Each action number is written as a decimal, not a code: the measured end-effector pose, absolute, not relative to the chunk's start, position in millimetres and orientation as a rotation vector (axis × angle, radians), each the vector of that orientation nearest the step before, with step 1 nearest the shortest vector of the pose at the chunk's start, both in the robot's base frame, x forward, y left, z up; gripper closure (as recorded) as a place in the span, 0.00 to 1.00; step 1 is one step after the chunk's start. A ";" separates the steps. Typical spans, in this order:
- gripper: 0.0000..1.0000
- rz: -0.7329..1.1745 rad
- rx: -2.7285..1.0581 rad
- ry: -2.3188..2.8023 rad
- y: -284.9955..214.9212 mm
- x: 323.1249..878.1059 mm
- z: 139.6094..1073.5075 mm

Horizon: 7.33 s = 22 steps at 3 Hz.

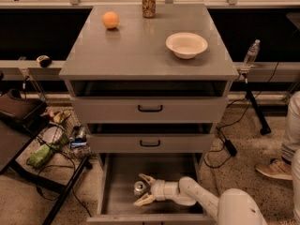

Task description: Pick 7up can from bottom drawer and place on counter

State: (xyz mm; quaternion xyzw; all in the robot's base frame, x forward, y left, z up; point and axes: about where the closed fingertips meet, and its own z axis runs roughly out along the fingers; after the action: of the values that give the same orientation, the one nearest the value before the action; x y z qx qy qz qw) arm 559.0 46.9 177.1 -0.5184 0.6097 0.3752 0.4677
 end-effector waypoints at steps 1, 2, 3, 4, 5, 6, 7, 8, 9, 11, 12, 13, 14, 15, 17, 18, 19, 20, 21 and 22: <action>0.42 0.970 -1.257 1.500 67.8 555.4 178.1; 0.73 0.993 -1.200 1.485 73.6 545.7 207.2; 0.96 0.952 -1.165 1.482 37.7 535.6 264.2; 1.00 0.990 -1.154 1.473 -11.9 502.0 343.9; 1.00 1.137 -1.144 1.441 -55.3 476.5 478.0; 1.00 1.151 -1.146 1.415 -88.2 496.0 573.4; 1.00 1.130 -1.091 1.431 -105.4 529.9 645.0; 1.00 1.131 -1.092 1.430 -104.8 529.5 644.5; 1.00 1.090 -1.130 1.438 -78.8 525.8 686.3; 1.00 1.006 -1.209 1.365 73.9 527.8 875.7; 1.00 0.935 -1.159 1.349 124.2 575.0 951.8; 1.00 0.828 -1.040 1.385 137.4 650.2 1005.8; 1.00 0.754 -0.943 1.427 152.3 722.4 1017.9; 1.00 0.735 -0.881 1.446 158.5 774.0 1005.3; 1.00 0.803 -0.768 1.450 117.5 834.6 902.7; 0.81 0.803 -0.768 1.450 117.5 834.6 902.8; 0.58 0.803 -0.768 1.450 117.5 834.6 902.8; 0.27 0.803 -0.768 1.450 117.5 834.6 905.3; 0.04 0.803 -0.768 1.450 117.5 834.6 908.8; 0.00 0.768 -0.843 1.485 110.6 821.4 931.4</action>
Offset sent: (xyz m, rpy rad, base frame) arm -0.0281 0.0323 0.0487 0.1319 0.0618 -0.0201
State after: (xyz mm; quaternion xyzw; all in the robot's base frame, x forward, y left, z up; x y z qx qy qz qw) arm 821.4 110.6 931.4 -0.3625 0.6386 0.3304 0.5929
